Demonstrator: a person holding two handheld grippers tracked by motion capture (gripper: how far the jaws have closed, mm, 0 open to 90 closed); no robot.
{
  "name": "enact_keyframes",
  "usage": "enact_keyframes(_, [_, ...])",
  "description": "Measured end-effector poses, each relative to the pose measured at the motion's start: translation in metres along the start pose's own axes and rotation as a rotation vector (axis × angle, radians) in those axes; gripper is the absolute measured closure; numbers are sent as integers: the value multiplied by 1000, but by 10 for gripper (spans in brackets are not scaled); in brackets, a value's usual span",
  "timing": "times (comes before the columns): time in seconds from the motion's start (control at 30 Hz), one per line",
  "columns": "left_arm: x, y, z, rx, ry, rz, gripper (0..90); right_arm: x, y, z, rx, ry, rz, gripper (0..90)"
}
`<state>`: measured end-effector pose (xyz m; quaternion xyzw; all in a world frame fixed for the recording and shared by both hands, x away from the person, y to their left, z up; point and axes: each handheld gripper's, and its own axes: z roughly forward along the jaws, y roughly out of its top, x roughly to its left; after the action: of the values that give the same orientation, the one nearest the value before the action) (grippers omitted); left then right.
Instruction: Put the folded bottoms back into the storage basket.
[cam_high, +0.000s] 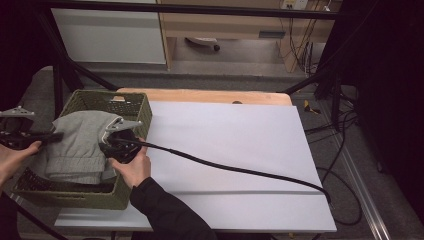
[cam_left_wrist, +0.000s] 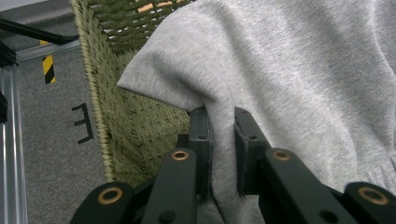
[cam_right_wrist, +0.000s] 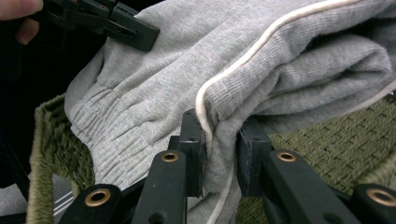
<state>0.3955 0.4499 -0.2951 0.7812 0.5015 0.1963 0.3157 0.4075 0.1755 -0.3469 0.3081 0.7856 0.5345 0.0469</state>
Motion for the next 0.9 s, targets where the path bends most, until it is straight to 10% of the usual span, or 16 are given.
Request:
enact_keyframes(0.37, [3,-6,20,29,3,-23,794,-5,-9,8,37,-19,13,741])
enact_keyframes(0.57, [4,-9,31,0,24,-73,557,-7,-14,13,64,-61,8,385])
enact_keyframes(0.9, [-5,-7,28,-44,23,-59,275,-8,-1,-6,46,-91,-84,97])
